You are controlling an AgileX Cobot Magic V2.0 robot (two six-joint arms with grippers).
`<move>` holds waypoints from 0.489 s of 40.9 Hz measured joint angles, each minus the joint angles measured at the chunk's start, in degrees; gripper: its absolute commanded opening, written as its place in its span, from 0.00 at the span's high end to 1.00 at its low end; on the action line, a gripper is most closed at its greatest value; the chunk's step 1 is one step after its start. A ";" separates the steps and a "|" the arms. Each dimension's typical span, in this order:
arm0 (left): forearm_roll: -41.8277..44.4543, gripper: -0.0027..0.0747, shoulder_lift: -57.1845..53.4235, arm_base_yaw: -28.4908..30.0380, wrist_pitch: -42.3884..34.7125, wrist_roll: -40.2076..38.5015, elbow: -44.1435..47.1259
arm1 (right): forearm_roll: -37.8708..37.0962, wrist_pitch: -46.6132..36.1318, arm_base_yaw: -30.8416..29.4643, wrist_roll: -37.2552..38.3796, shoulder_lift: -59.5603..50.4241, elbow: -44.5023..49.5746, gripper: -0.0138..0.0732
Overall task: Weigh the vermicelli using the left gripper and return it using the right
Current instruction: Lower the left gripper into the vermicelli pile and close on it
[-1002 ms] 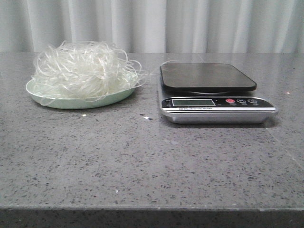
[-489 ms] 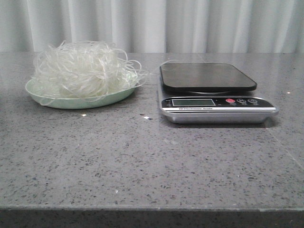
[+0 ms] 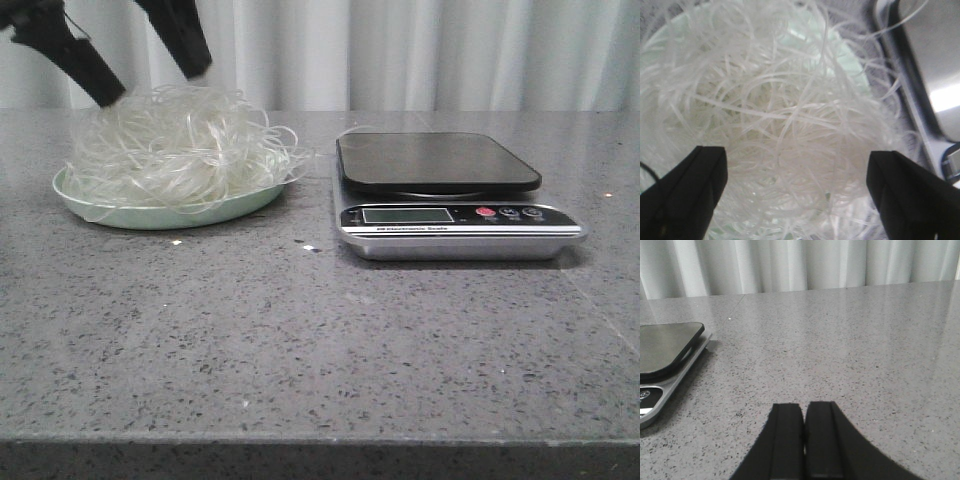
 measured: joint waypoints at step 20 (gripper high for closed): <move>7.08 0.38 5.72 -4.14 -0.72 0.13 -0.70 | 0.00 0.00 0.00 0.00 0.00 0.00 0.67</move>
